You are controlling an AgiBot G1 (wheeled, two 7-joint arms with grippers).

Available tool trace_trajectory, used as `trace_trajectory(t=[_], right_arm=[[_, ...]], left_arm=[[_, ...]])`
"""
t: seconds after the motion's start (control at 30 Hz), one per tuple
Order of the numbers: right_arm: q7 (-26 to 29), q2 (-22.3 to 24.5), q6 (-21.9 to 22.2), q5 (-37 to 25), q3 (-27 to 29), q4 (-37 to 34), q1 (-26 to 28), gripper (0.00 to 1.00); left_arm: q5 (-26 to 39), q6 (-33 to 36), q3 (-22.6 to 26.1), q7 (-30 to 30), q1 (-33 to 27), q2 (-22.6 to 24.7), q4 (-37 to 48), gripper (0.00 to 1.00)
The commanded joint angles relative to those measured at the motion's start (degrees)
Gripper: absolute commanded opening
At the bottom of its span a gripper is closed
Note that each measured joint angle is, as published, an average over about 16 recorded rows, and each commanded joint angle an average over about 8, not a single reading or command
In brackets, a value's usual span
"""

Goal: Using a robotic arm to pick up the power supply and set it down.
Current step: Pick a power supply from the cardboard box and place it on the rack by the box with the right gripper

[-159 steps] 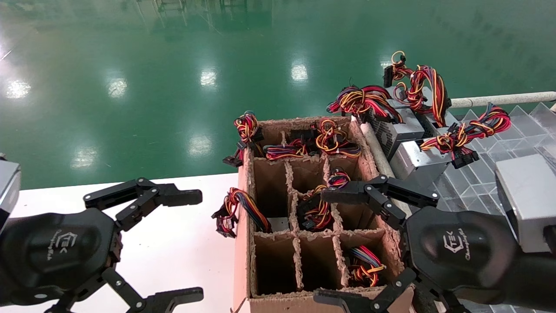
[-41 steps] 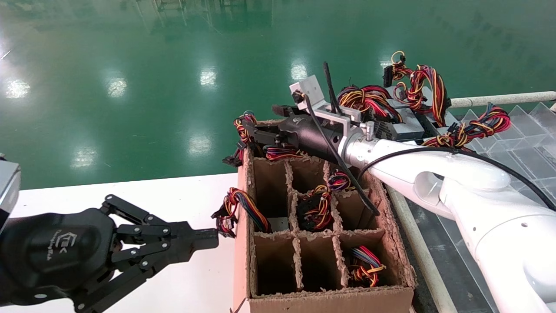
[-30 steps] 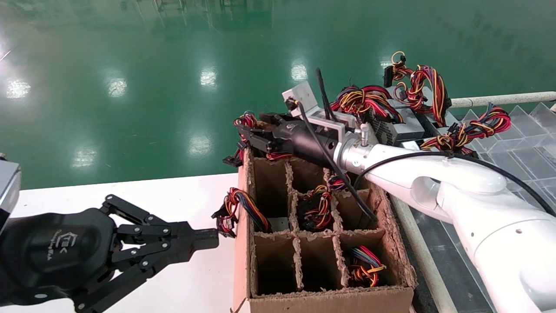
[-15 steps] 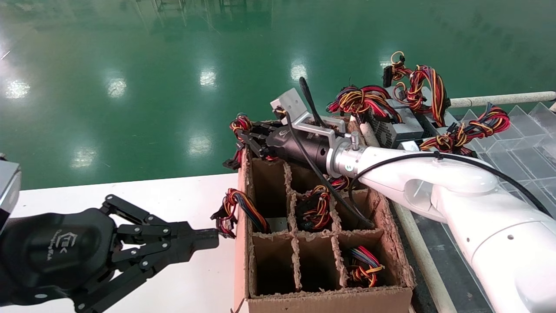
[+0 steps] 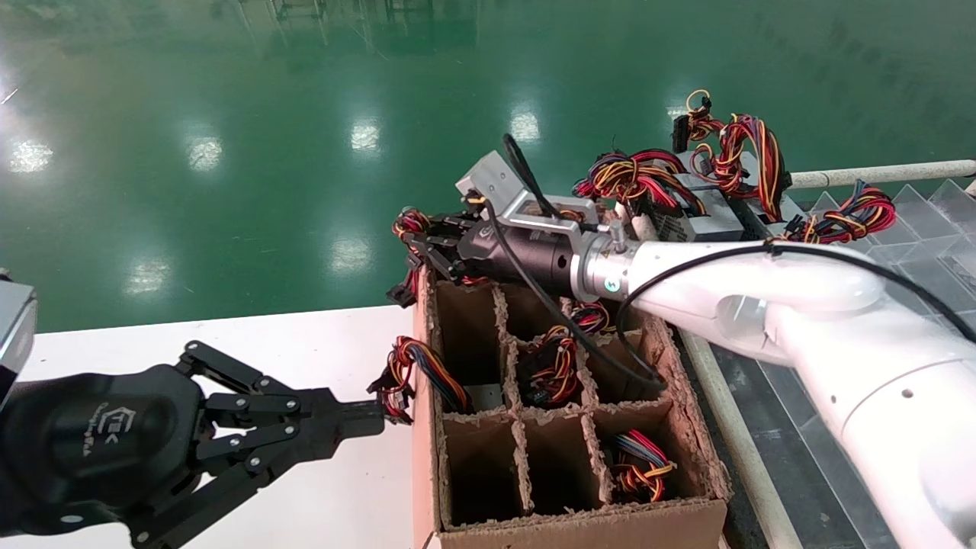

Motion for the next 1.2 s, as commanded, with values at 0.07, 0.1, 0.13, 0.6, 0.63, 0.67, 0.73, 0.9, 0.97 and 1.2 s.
trace_trajectory(t=[0.07, 0.1, 0.13, 0.6, 0.63, 0.67, 0.73, 0.9, 0.97, 1.2], right_arm=[[-1.12, 0.29, -1.86, 0.54, -0.43, -0.26, 1.17, 0.00], [-1.86, 0.44, -3.00, 0.57, -0.54, -0.44, 1.73, 0.00], [-2.68, 0.59, -4.15, 0.51, -0.70, -0.66, 2.34, 0.00], [-14.12, 1.37, -10.47, -6.46, -5.30, -2.11, 12.44, 0.00], [-14.69, 1.51, -10.78, -6.99, -5.63, -1.74, 13.14, 0.00], [-15.17, 1.67, -11.13, -7.47, -5.93, -1.33, 13.83, 0.00], [-15.93, 2.09, -12.00, -8.25, -6.41, -0.35, 15.23, 0.00], [-16.95, 3.57, -14.06, -9.55, -7.08, 3.00, 18.43, 0.00], [-17.59, 4.36, -14.38, -10.08, -7.22, 5.01, 19.61, 0.00], [-22.61, 8.77, -12.59, -11.42, -6.48, 15.49, 21.98, 0.00]], left_arm=[[0.00, 0.00, 0.00, 0.00, 0.00, 0.00, 0.00, 0.00], [0.00, 0.00, 0.00, 0.00, 0.00, 0.00, 0.00, 0.00], [0.00, 0.00, 0.01, 0.00, 0.00, 0.00, 0.00, 0.00], [-0.01, -0.01, 0.02, 0.01, -0.01, -0.01, 0.00, 0.00], [-0.01, -0.01, 0.02, 0.01, -0.01, -0.01, 0.00, 0.00], [-0.02, -0.01, 0.02, 0.01, -0.01, -0.01, 0.00, 0.00], [-0.02, -0.01, 0.02, 0.01, -0.01, -0.01, 0.00, 0.00], [-0.02, -0.01, 0.03, 0.01, -0.01, -0.01, 0.00, 0.00], [-0.02, -0.01, 0.03, 0.02, -0.01, -0.01, 0.00, 0.00], [-0.03, -0.02, 0.04, 0.02, -0.01, -0.02, 0.00, 0.00]])
